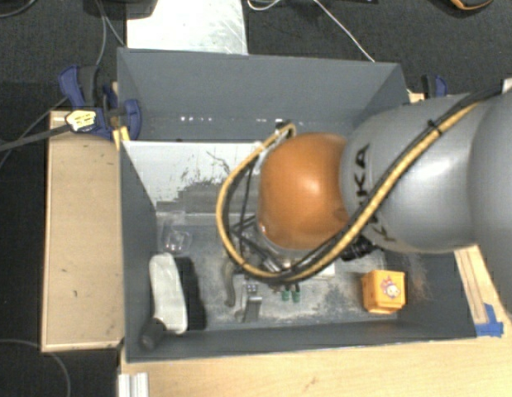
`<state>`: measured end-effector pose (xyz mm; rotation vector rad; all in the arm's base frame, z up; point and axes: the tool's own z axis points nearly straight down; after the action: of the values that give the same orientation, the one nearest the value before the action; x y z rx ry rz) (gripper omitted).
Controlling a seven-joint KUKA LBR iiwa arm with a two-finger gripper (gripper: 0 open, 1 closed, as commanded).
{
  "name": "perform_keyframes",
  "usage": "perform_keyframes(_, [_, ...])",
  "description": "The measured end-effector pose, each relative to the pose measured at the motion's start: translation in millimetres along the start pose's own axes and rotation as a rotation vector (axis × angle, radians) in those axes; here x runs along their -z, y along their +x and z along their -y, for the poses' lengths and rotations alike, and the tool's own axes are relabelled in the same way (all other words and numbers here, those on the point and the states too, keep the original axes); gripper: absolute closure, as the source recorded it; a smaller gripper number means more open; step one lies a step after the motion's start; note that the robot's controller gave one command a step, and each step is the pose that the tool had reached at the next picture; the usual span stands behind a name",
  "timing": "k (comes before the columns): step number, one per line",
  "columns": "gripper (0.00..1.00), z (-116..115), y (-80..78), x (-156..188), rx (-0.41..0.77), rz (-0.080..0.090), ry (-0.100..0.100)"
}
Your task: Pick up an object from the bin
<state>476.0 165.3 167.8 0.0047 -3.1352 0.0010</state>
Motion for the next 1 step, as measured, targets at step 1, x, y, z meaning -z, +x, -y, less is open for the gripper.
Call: perform_keyframes(1, [0.0, 1.1, -2.0, 4.4, -0.006, 0.008, -0.001])
